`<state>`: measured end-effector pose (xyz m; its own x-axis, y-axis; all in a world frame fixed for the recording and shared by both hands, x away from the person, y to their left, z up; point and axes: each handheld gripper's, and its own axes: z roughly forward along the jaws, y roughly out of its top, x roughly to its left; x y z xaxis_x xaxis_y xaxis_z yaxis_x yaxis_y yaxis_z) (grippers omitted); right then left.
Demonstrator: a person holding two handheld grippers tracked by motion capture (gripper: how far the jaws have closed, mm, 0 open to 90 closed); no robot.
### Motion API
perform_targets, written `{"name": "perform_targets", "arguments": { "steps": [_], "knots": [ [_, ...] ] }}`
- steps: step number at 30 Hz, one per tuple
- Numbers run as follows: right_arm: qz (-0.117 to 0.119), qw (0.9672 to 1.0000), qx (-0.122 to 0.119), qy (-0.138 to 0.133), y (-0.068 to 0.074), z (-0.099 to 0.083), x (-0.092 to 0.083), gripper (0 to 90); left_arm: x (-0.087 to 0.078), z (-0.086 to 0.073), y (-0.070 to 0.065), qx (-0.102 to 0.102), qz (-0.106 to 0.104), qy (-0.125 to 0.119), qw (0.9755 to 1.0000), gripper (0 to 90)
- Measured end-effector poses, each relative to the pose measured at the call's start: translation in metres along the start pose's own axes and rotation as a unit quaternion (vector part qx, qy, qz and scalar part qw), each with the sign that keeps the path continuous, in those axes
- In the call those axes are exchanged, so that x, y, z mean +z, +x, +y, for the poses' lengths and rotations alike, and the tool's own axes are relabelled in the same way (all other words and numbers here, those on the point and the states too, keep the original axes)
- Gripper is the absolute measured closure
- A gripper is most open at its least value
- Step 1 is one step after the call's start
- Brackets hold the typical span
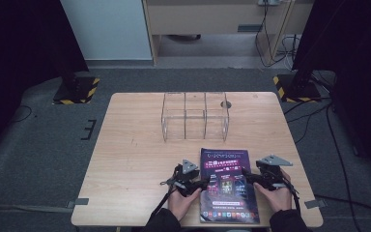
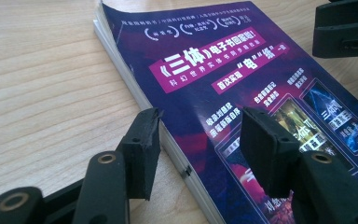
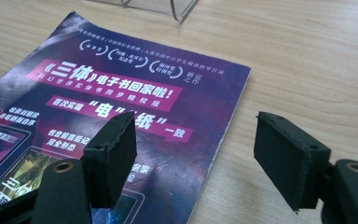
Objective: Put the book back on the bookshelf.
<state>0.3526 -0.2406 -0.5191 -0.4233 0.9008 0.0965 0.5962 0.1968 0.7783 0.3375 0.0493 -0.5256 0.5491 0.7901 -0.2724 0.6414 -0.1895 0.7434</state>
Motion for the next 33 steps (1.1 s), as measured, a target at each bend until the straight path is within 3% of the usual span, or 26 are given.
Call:
{"name": "perform_targets", "arguments": {
  "steps": [11, 20, 26, 33],
  "knots": [
    [0.001, 0.9999, -0.004, 0.013, 0.002, -0.003, 0.005, 30.1, 0.008, 0.000, 0.000, -0.005, 0.004, 0.014, 0.9999, 44.6],
    [-0.003, 0.9994, -0.008, 0.034, 0.004, -0.006, 0.009, 30.2, 0.012, 0.001, -0.002, 0.003, 0.016, 0.009, 0.9998, 40.6],
    [0.002, 0.9996, -0.004, 0.028, 0.005, -0.008, 0.010, 31.2, 0.012, 0.002, -0.002, -0.009, 0.014, 0.009, 0.9998, 40.9],
    [0.008, 0.9997, 0.013, 0.017, 0.006, -0.012, 0.011, 31.9, 0.013, 0.000, -0.003, 0.004, 0.024, 0.003, 0.9997, 39.1]
  ]
}}
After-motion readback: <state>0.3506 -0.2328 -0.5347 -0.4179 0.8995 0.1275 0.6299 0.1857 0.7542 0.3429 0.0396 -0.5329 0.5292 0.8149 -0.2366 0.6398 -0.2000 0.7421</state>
